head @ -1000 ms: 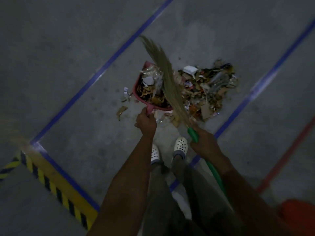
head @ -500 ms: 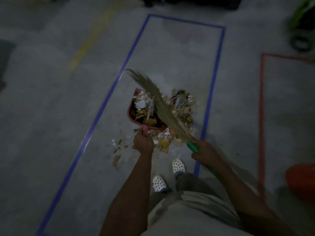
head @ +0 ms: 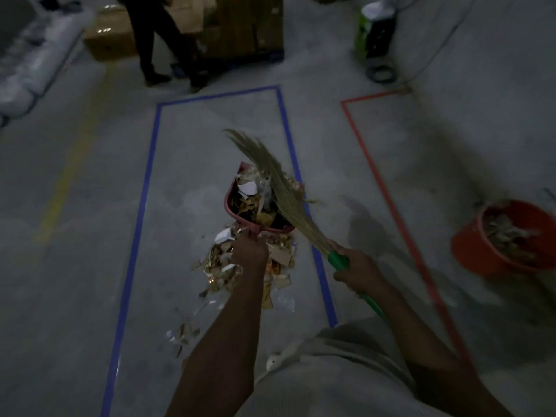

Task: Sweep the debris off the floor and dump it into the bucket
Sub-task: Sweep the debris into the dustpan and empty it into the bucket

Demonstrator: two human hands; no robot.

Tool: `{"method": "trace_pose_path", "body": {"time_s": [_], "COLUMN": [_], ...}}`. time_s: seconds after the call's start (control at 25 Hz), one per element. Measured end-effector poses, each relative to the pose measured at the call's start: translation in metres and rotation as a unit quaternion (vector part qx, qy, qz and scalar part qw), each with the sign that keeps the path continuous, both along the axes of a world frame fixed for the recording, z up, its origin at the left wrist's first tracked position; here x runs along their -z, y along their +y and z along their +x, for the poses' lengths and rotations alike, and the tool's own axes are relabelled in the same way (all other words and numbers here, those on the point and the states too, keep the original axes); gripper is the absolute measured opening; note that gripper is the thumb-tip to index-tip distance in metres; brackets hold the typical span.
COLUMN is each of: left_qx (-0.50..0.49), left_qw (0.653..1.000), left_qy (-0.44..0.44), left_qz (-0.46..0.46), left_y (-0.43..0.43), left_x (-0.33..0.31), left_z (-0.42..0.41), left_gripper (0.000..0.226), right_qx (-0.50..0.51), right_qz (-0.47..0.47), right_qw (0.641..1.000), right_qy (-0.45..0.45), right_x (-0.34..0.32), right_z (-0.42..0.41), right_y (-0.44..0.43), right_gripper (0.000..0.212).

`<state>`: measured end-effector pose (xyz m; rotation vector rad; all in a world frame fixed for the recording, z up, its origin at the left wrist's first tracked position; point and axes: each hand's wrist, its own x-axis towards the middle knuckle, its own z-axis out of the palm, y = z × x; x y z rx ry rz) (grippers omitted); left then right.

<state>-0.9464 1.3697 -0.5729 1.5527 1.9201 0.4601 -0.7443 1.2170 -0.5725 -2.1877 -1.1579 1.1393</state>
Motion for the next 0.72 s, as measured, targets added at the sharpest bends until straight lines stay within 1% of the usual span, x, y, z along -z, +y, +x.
{"method": "trace_pose_path", "body": {"time_s": [0.12,0.2,0.24,0.28,0.44,0.52,0.64,0.72], "left_qx": [0.081,0.157,0.192,0.212,0.222,0.241,0.270,0.301], "left_qw": [0.996,0.987,0.981,0.977,0.973,0.968,0.959,0.950], "left_qy": [-0.028,-0.003,0.008,-0.003,-0.061,-0.071,-0.069,-0.048], "left_qz": [0.004,-0.013,-0.002,0.009,-0.006,-0.029,-0.058,-0.064], "left_y": [0.004,0.002,0.001,0.000,-0.015,-0.024,-0.035,-0.040], "left_x": [-0.005,-0.009,-0.011,-0.013,-0.023,-0.025,-0.024,-0.021], "left_z": [0.064,0.115,0.141,0.168,0.271,0.318,0.388,0.429], "left_gripper": [0.032,0.034,0.035,0.036,0.035,0.035,0.036,0.037], "right_qx": [0.069,0.120,0.142,0.164,0.251,0.306,0.391,0.436], "right_qz": [0.009,0.011,0.016,0.021,0.035,0.041,0.044,0.028], "right_qw": [0.998,0.993,0.990,0.986,0.967,0.951,0.919,0.899], "right_qy": [0.006,0.011,0.016,0.019,-0.001,0.014,0.032,0.038], "right_x": [0.001,-0.003,-0.005,-0.007,-0.018,-0.022,-0.022,-0.021], "right_z": [0.049,0.087,0.105,0.123,0.181,0.201,0.232,0.252], "right_y": [-0.025,-0.045,-0.052,-0.058,-0.089,-0.105,-0.125,-0.133], "right_gripper": [0.093,0.093,0.093,0.093,0.090,0.090,0.089,0.082]}}
